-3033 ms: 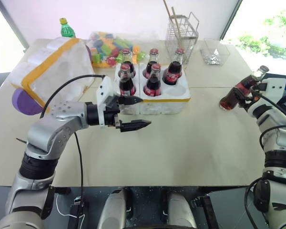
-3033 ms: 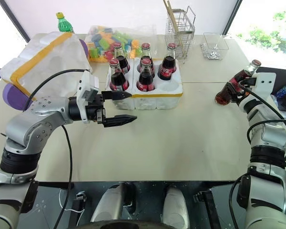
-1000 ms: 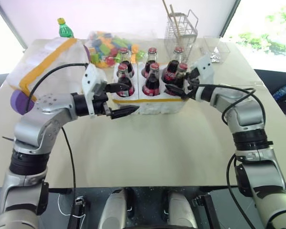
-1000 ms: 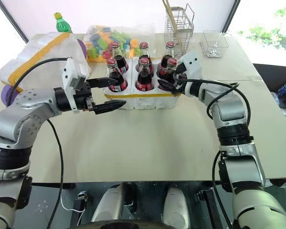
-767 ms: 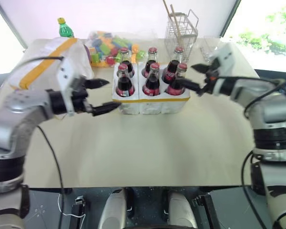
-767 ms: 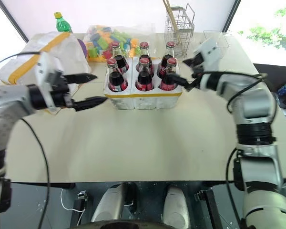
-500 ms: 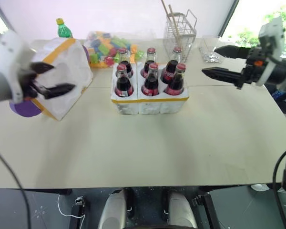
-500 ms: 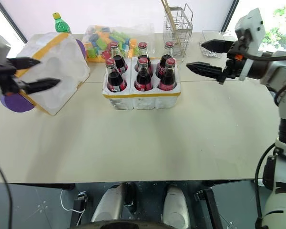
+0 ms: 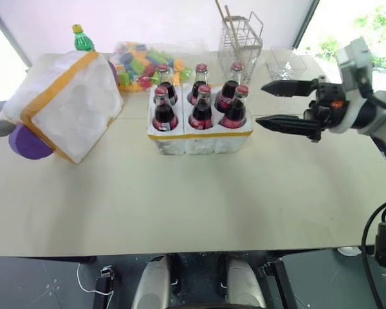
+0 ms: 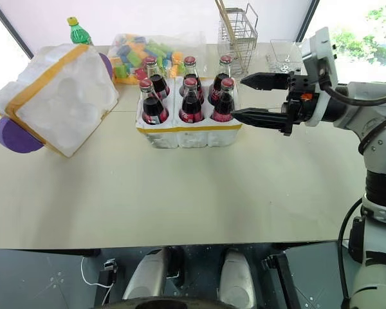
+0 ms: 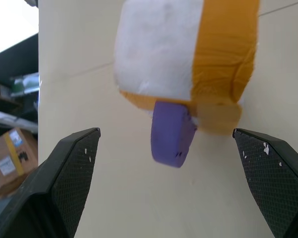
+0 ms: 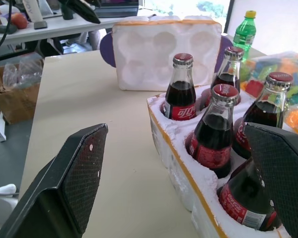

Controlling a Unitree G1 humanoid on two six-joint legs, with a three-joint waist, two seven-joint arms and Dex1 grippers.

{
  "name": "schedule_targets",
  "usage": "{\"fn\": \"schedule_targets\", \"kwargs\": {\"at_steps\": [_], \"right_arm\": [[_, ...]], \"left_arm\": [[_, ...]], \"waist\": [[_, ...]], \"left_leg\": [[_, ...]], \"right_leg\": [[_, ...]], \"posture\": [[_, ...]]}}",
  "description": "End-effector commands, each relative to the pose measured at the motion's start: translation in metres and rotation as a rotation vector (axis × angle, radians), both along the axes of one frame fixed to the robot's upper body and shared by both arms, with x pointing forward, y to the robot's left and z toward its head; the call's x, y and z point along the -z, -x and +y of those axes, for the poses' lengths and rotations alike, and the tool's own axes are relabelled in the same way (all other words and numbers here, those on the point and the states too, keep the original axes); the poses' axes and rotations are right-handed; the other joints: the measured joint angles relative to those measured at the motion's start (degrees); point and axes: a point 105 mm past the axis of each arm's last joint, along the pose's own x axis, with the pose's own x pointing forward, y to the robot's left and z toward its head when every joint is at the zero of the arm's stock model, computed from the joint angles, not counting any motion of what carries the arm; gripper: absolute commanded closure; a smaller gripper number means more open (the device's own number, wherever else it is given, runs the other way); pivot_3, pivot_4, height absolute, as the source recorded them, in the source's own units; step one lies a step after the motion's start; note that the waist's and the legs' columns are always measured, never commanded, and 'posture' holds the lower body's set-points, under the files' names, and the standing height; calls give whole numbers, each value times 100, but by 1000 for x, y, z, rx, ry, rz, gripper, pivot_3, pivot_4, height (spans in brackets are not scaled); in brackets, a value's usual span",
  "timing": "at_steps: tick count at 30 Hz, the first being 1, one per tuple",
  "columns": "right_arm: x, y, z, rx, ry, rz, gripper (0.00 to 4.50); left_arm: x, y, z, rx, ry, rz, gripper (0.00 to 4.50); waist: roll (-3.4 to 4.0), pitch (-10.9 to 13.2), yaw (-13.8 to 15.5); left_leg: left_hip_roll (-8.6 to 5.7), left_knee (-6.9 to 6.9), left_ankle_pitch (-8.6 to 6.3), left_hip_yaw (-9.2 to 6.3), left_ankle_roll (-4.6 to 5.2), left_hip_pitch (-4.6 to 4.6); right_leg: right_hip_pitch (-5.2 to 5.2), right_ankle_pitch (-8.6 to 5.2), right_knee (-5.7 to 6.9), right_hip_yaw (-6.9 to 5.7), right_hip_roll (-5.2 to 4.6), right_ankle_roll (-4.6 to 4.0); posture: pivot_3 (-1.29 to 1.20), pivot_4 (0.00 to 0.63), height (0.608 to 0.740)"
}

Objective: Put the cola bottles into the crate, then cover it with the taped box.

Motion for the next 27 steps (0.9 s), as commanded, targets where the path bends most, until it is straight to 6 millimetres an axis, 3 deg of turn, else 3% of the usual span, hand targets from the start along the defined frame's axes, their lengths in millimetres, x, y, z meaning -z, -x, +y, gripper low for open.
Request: {"fn": "schedule_targets", "kwargs": {"at_steps": [1, 8, 18, 25, 27], "right_arm": [[-13, 3, 3, -7, -32, -56, 40], [-10, -4, 4, 43, -39, -59, 40], [-10, 8, 2, 47, -22, -65, 40], [-12, 13, 1, 49, -19, -62, 40], [-9, 12, 2, 67, -15, -75, 0]], "left_arm": [[4, -2, 2, 15, 8, 33, 0], [38, -26, 10, 38, 1, 106, 0], [52, -60, 16, 57, 7, 139, 0], [60, -73, 14, 88, 18, 176, 0], [59, -78, 11, 103, 26, 165, 544]], "waist": [[-1, 0, -8], [-3, -1, -22], [-39, -3, -15], [-55, -6, -26], [-58, -6, -20]], "left_leg": [[-1, -7, 3, 1, -5, 3], [-3, -19, 18, 29, 1, 3], [-5, -13, 19, 34, 3, 3], [-4, -9, 20, 30, 5, 3], [-3, -9, 20, 29, 5, 3]], "right_leg": [[0, 0, -2, 0, 0, 0], [-11, -1, 1, 0, 4, -3], [-6, -1, 5, -1, 4, -2], [-6, -1, 10, -1, 3, -3], [-6, -1, 11, -1, 2, -3]], "posture": [[0, 150, 736], [0, 150, 736], [0, 150, 736], [0, 150, 736], [0, 150, 736]]}}
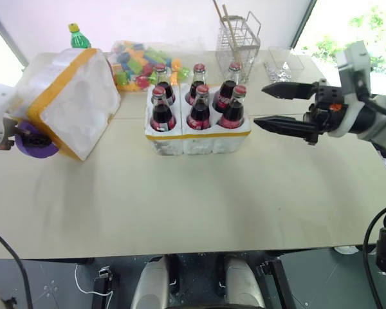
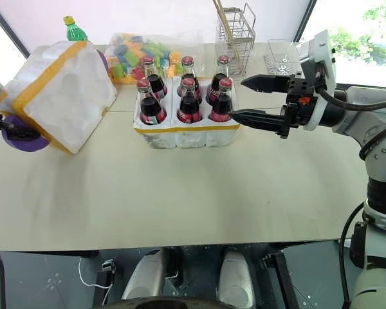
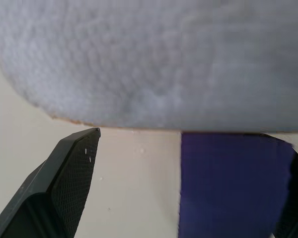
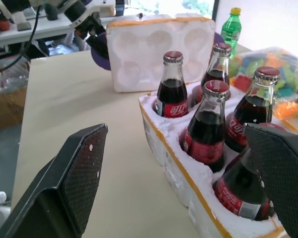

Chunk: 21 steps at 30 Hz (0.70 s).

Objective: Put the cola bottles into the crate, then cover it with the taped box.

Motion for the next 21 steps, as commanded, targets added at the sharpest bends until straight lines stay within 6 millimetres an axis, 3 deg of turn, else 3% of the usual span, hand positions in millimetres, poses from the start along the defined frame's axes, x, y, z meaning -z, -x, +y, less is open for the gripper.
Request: {"fn": "schedule_targets", "kwargs": {"at_steps": [1, 5, 10, 13, 16, 21], "right_arm": [[-9, 4, 0, 24, 0, -79, 0], [-8, 3, 0, 35, 3, -90, 0], [-9, 3, 0, 31, 0, -95, 0], [-6, 2, -1, 36, 3, -80, 0], [-3, 1, -3, 40, 6, -52, 0], [-1, -5, -11, 96, 43, -61, 0]], "left_arm": [[-14, -5, 1, 13, -20, -39, 859], [-15, -7, -1, 21, -22, -31, 2830], [-17, -9, -1, 20, -19, -39, 2830], [-16, -8, 1, 29, -42, -33, 4028], [-20, -9, 3, 23, -72, -59, 4104], [-44, -18, 1, 55, -135, -214, 4104]], "waist": [[-8, -1, 10], [-13, -3, 11], [-13, -3, -2], [-14, -3, 1], [-14, -3, 0], [-16, -3, 0]], "left_leg": [[0, 1, 0, -1, 0, -1], [-1, 4, 0, -2, 1, -1], [0, 4, 0, -5, 1, 0], [0, 4, 0, -6, 2, 0], [0, 5, 1, -6, 2, 0], [1, 5, 0, -16, 2, -1]], "right_leg": [[0, 0, 1, 0, 0, 0], [0, 0, 2, 0, -2, 0], [0, 0, 5, 0, -1, 0], [1, 0, 8, 0, -1, 0], [1, 0, 10, 0, -2, 0], [0, 0, 13, 0, -2, 0]], "posture": [[0, 150, 736], [0, 150, 736], [0, 150, 736], [0, 150, 736], [0, 150, 736], [0, 150, 736]]}}
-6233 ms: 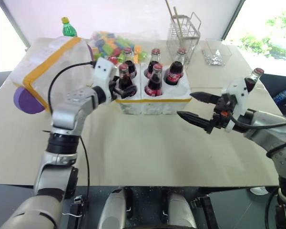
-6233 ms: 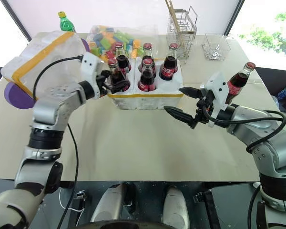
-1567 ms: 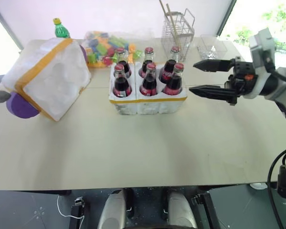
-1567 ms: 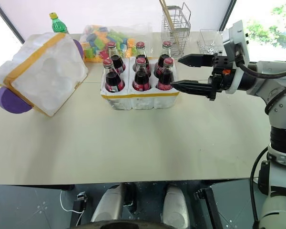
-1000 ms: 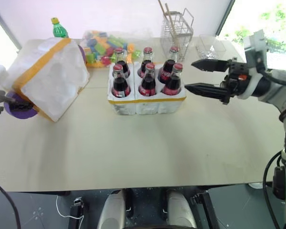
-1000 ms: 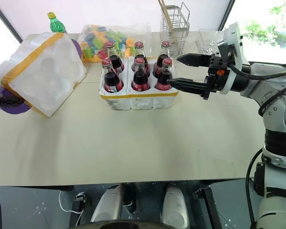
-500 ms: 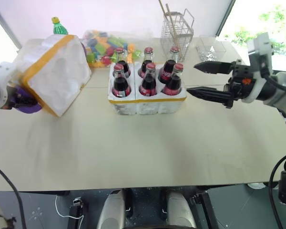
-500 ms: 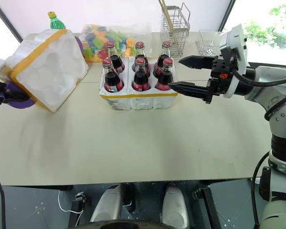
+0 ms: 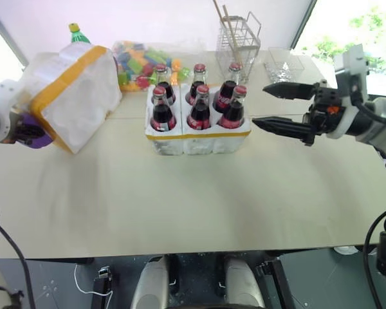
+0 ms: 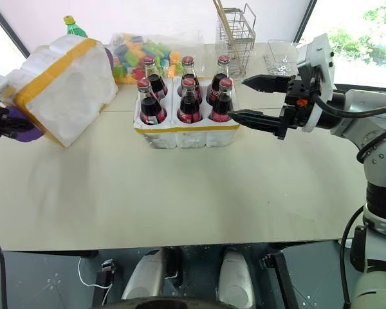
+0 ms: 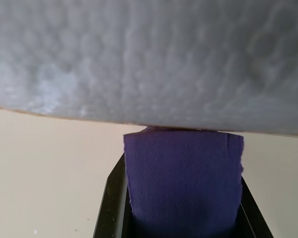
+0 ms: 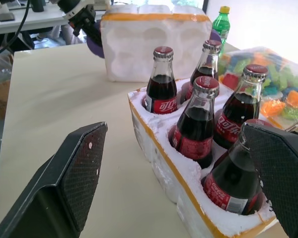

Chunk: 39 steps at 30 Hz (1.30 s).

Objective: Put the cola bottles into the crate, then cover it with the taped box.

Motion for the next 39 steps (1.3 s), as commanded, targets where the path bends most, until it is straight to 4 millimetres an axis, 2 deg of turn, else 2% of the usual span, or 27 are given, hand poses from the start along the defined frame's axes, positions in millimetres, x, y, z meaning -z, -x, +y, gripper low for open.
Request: {"fn": "schedule_targets", "kwargs": {"at_steps": [1, 4, 8, 14, 19, 22, 27, 32, 36, 39], "right_arm": [[-7, -2, -9, 48, 20, -35, 0], [-6, -3, -11, 62, 18, -28, 0], [-4, -2, -13, 80, 17, -28, 0], [-7, -3, -16, 114, -9, -31, 0], [-9, 0, -16, 132, -29, -35, 0], [-11, 2, -16, 147, -47, -38, 0], [-9, 9, -18, 179, -53, -37, 0], [-5, 14, -22, 211, -51, -28, 0], [-1, 16, -26, 230, -41, -21, 0], [1, 16, -26, 238, -46, -17, 0]], "left_arm": [[-38, -6, -2, 42, -77, -198, 4104], [-61, -11, -13, 73, -105, -351, 4104], [-92, -11, -54, 242, -169, -582, 4104], [-114, -12, -110, 469, -302, -810, 4104], [-125, -32, -141, 553, -459, -939, 4104], [-124, -43, -160, 653, -597, -980, 4104], [-105, -60, -187, 789, -713, -968, 4104], [-90, -59, -211, 919, -812, -998, 4104], [-77, -58, -216, 969, -903, -987, 4104], [-74, -58, -213, 964, -991, -968, 4104]], "waist": [[-2, 0, 0], [-4, 0, 6], [-6, -1, 17], [-6, -1, 13], [-6, -1, 86], [-6, -1, 136], [-7, -2, 164], [-7, -1, 132], [-7, -1, 131], [-7, -1, 137]], "left_leg": [[0, 1, 0, -1, 0, 0], [1, 3, 0, -4, 0, 0], [2, 7, 0, -8, 0, 1], [0, 40, -3, -5, 4, -1], [0, 70, -8, -3, 11, -2], [0, 75, -11, 1, 17, -1], [0, 80, -14, 7, 21, -6], [1, 80, -16, -2, 25, -11], [2, 80, -24, -4, 38, -10], [3, 81, -35, -6, 57, -10]], "right_leg": [[0, 0, 0, 0, 0, 0], [1, 0, 0, 0, -2, 0], [7, 0, 12, -1, -2, 0], [9, 0, 40, -1, -1, 0], [14, 0, 44, -1, -2, 0], [15, 0, 44, -1, -3, 0], [17, 0, 43, -1, -5, 0], [9, 0, 45, -1, -5, 0], [9, 0, 44, -1, -6, 0], [9, 0, 45, -1, -7, 0]], "posture": [[0, 150, 736], [0, 150, 736], [0, 150, 736], [0, 150, 736], [0, 150, 736], [0, 150, 736], [0, 150, 736], [0, 150, 736], [0, 150, 736], [0, 150, 736]]}}
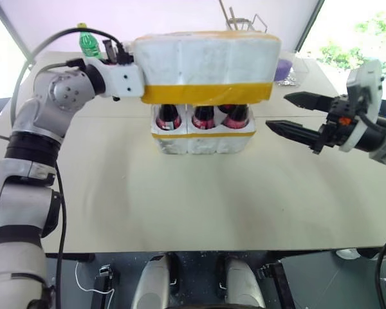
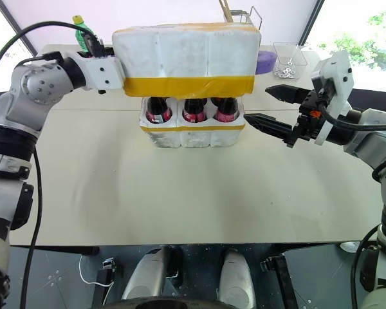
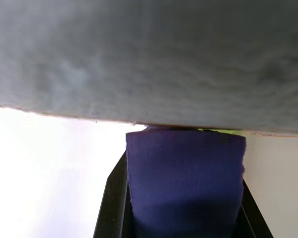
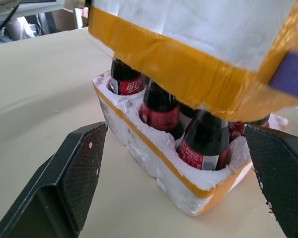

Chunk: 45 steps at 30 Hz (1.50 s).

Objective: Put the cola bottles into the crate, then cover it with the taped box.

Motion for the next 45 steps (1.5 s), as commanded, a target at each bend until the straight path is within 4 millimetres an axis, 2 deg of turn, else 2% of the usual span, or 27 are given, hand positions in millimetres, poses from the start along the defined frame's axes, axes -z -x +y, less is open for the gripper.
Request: {"fn": "schedule_targets", "kwargs": {"at_steps": [1, 5, 6, 8, 12, 20, 23, 26, 29, 32, 34, 37, 41, 45], "right_arm": [[-13, 6, 0, 0, -4, -57, 0], [-12, 4, 2, -2, -15, -58, 0], [-12, 3, 2, -3, -19, -58, 0], [-12, 1, 3, -4, -23, -57, 0], [-10, -2, 4, -11, -22, -49, 0], [-11, -7, 4, -13, -32, -44, 0], [-8, -8, 3, -11, -29, -38, 0], [-4, -8, -2, 4, -21, -26, 0], [3, -10, -13, 38, -9, -4, 0], [12, -12, -28, 77, 7, 18, 0], [16, -13, -36, 89, 19, 25, 0], [15, -13, -43, 67, 38, 34, 0], [11, -15, -40, 20, 65, 19, 0], [9, -18, -36, -19, 58, 14, 0]], "left_arm": [[-11, 4, 5, -39, -96, -95, 4104], [-6, 7, 10, -82, -166, -122, 4104], [-3, 8, 9, -82, -166, -123, 3031], [1, 14, 4, -66, -191, -137, 2157], [6, 21, 5, -62, -192, -159, 59], [14, 36, 30, -126, -225, -188, 59], [21, 49, 48, -160, -132, -137, 59], [33, 61, 62, -191, 76, 8, 59], [44, 73, 85, -238, 460, 267, 59], [47, 94, 94, -154, 814, 576, 59], [45, 110, 92, -69, 954, 770, 59], [31, 143, 86, 86, 915, 966, 59], [17, 150, 94, 83, 901, 1039, 59], [4, 155, 94, 112, 877, 1082, 59]], "waist": [[0, 0, 0], [0, 0, -8], [2, -1, -9], [2, -1, -10], [2, -1, 3], [3, -1, -6], [4, -1, -15], [4, -1, -8], [4, -1, 2], [4, -1, -10], [4, -1, -16], [6, 0, -39], [11, -2, -13], [12, -1, -14]], "left_leg": [[0, 1, 0, 0, 1, 0], [1, 1, -1, -1, 2, 1], [2, 1, -1, -1, 2, 1], [4, 1, -1, 0, 2, 2], [10, 2, -1, -1, 2, 0], [18, 1, -2, 0, 1, 2], [19, 1, -2, 2, 1, 2], [23, 1, -3, 1, 1, 2], [27, 3, -3, -3, 1, 2], [26, 4, -3, -3, 0, 2], [28, 4, -1, -4, -3, 4], [28, 3, 13, 1, -28, 7], [28, 0, 10, 1, -28, 14], [30, -2, -5, 1, -5, 14]], "right_leg": [[1, 0, 0, 0, -1, 0], [0, 0, 0, 0, 0, 0], [0, 0, 0, 0, 0, 0], [0, 0, 1, 1, 0, 0], [0, 0, 1, 0, -1, 0], [0, 0, 1, 0, 2, 0], [0, 0, -1, 1, -1, 0], [-1, 0, 0, 1, -1, -1], [1, -1, -2, 0, 0, -1], [3, -1, -5, 0, 1, -1], [3, -1, -4, 0, 4, -1], [4, -1, -4, 0, 5, 0], [8, -2, -9, -1, 6, -2], [6, -3, -12, -1, 7, -4]], "posture": [[0, 150, 736], [0, 150, 736], [0, 150, 736], [0, 150, 736], [0, 150, 736], [0, 150, 736], [0, 150, 736], [0, 150, 736], [0, 150, 736], [0, 150, 736], [0, 150, 736], [0, 150, 736], [0, 150, 736], [0, 150, 736]]}}
